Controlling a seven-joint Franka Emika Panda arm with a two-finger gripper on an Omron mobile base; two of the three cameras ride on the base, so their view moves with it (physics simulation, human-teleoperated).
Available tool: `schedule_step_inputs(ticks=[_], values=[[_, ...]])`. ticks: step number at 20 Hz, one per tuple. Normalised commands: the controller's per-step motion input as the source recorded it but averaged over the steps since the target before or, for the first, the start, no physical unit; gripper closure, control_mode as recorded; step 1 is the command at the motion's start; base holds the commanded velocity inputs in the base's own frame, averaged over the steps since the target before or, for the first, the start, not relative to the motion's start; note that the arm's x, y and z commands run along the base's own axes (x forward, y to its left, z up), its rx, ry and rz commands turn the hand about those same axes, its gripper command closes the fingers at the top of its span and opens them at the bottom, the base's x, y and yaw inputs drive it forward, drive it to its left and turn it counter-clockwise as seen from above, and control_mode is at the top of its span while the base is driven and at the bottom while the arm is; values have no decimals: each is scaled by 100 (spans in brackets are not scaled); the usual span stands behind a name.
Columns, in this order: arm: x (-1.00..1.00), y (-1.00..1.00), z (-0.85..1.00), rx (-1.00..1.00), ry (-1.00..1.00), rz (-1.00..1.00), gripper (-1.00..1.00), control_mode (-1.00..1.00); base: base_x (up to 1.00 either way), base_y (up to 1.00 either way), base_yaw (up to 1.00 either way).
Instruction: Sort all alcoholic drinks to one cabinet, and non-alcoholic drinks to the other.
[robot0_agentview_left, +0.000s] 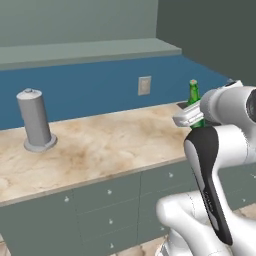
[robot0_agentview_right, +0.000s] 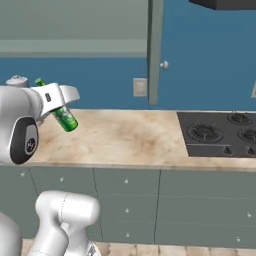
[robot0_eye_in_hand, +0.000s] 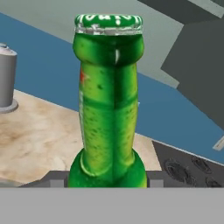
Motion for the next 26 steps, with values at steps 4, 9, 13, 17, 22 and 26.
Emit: schedule_step_inputs(ticks=[4, 9, 13, 17, 22, 26], values=[[0, 0, 0, 0, 0, 0, 100, 100, 43, 36, 2], [0, 0, 0, 0, 0, 0, 100, 100, 45, 31, 1], [0, 0, 0, 0, 0, 0, 100, 100, 42, 32, 1], [0, 0, 0, 0, 0, 0, 100, 100, 39, 32, 1], [0, 0, 0, 0, 0, 0, 100, 100, 34, 33, 1], [0, 0, 0, 0, 0, 0, 100, 100, 24, 31, 2]])
